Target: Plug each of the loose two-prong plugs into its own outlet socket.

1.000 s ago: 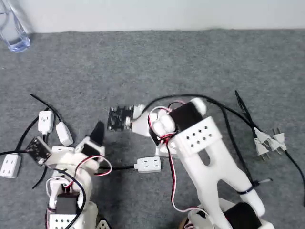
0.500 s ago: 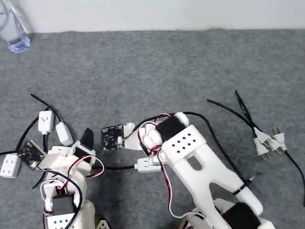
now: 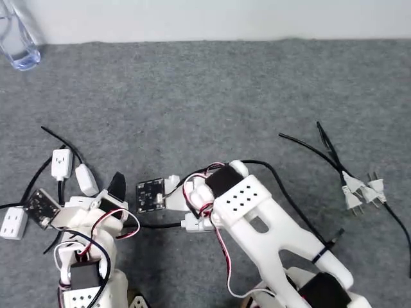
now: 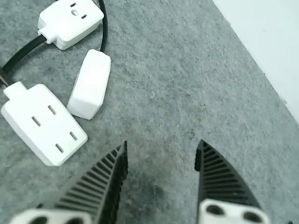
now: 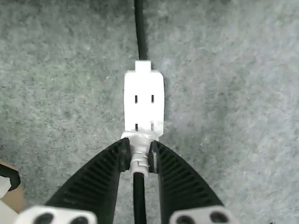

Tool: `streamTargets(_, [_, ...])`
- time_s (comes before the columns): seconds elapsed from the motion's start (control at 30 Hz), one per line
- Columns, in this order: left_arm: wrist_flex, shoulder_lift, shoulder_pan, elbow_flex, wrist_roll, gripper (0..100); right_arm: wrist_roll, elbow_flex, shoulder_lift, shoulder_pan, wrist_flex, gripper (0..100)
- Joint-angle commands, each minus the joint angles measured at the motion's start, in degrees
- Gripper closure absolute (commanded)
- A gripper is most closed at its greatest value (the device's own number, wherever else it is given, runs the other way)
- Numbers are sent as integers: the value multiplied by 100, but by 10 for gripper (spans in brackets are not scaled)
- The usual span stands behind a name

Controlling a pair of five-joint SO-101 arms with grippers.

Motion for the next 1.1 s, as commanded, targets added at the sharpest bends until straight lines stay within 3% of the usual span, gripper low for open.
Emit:
streamTargets(0.0, [9, -18, -26, -66, -62, 775, -70, -35, -57, -101, -154, 991])
streamTargets(0.43, [9, -9, -26, -66, -62, 775, -18, -44, 716, -57, -488, 991])
streamTargets(1.07, [9, -9, -26, -66, -70, 775, 352, -62, 716, 163, -347, 991])
